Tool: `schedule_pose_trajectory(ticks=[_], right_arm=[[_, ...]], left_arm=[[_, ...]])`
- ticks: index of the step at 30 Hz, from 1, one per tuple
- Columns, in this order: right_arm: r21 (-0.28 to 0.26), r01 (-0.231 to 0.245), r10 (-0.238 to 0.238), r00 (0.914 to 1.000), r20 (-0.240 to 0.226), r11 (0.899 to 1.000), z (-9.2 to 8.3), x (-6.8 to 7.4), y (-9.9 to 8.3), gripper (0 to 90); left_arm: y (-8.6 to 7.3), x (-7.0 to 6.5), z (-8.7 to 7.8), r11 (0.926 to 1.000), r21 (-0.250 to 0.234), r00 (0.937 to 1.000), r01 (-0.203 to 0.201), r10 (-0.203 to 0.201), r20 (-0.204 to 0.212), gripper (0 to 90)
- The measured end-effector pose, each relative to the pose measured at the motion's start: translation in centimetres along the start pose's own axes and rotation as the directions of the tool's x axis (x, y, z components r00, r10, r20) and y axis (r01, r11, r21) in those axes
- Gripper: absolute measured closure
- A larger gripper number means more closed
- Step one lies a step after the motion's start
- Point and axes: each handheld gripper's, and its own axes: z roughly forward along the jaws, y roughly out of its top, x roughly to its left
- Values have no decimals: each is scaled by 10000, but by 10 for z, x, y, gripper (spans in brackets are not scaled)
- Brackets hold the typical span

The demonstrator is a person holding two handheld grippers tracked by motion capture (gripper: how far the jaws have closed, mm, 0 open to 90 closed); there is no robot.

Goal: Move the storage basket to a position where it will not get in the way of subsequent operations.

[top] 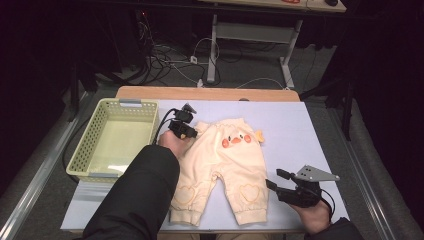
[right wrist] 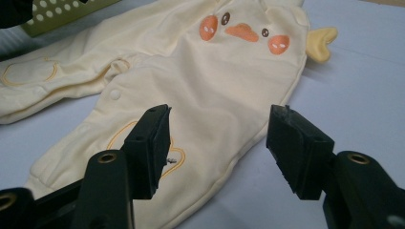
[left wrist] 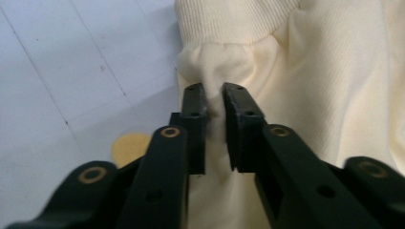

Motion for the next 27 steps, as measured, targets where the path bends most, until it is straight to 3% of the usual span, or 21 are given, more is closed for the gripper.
schedule_pose_trajectory(ticks=[6,14,20,27], right_arm=[[-5,17,-17,10000,-8,10000,0,0,0,414],[14,8,-8,10000,-9,10000,1,1,0,415],[9,26,-26,10000,-6,10000,1,1,0,415],[32,23,-23,10000,-16,10000,1,1,0,415]], left_arm=[[2,-4,-9,9998,-120,9999,-168,168,-8,824],[9,-11,-37,9949,-823,9978,-586,557,-371,827],[14,-9,-56,9901,-1243,9966,-651,581,-592,828],[15,-3,-54,9899,-1312,9947,-528,406,-940,825]])
